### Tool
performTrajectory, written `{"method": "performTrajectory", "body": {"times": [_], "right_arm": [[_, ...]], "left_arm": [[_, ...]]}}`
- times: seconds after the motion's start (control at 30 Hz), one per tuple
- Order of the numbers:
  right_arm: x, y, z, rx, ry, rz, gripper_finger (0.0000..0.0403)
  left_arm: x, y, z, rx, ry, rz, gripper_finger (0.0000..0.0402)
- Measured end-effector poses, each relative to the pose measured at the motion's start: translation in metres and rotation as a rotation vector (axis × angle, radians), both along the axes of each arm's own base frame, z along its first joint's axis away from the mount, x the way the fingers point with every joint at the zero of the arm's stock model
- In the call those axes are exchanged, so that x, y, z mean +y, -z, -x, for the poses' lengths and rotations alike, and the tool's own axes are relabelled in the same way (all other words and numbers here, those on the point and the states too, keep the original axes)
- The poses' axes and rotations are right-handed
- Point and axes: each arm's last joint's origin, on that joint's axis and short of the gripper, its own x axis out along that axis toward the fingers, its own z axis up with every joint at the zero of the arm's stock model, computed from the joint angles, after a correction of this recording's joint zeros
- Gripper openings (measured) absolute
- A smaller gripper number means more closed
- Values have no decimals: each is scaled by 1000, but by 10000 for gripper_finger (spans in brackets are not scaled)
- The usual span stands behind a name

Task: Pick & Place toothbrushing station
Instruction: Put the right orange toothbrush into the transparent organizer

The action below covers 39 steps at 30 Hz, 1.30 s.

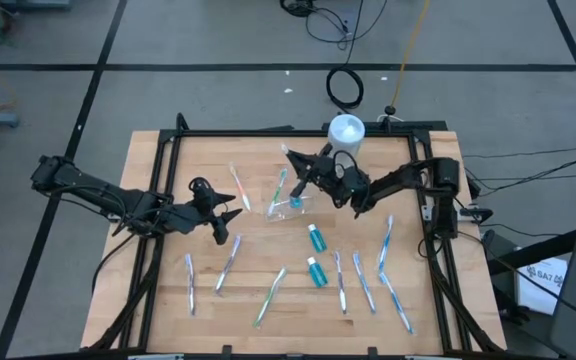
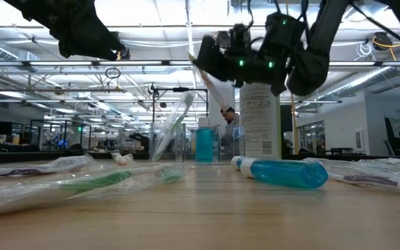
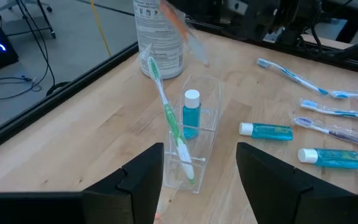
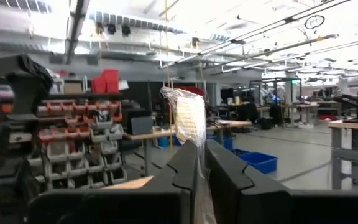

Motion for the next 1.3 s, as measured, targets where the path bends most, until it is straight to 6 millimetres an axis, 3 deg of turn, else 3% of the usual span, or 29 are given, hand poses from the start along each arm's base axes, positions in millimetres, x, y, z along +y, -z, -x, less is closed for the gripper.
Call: {"method": "performTrajectory", "body": {"times": [0.3, 0.43, 0.8, 1.17, 1.3], "right_arm": [[-1, 34, -7, 76, 75, -23, 8], [-1, 28, -7, 57, 91, -15, 8], [10, 40, 2, 141, 235, -21, 8], [12, 51, 11, 189, 230, -21, 9], [14, 53, 10, 215, 226, -22, 28]], "left_arm": [[-1, -1, -1, -14, 26, 14, 209], [-1, -1, -1, -14, 26, 14, 209], [-1, -1, -1, -13, 33, 19, 209], [-1, -1, -1, -15, 31, 22, 209], [-1, -1, -1, -15, 30, 23, 209]]}}
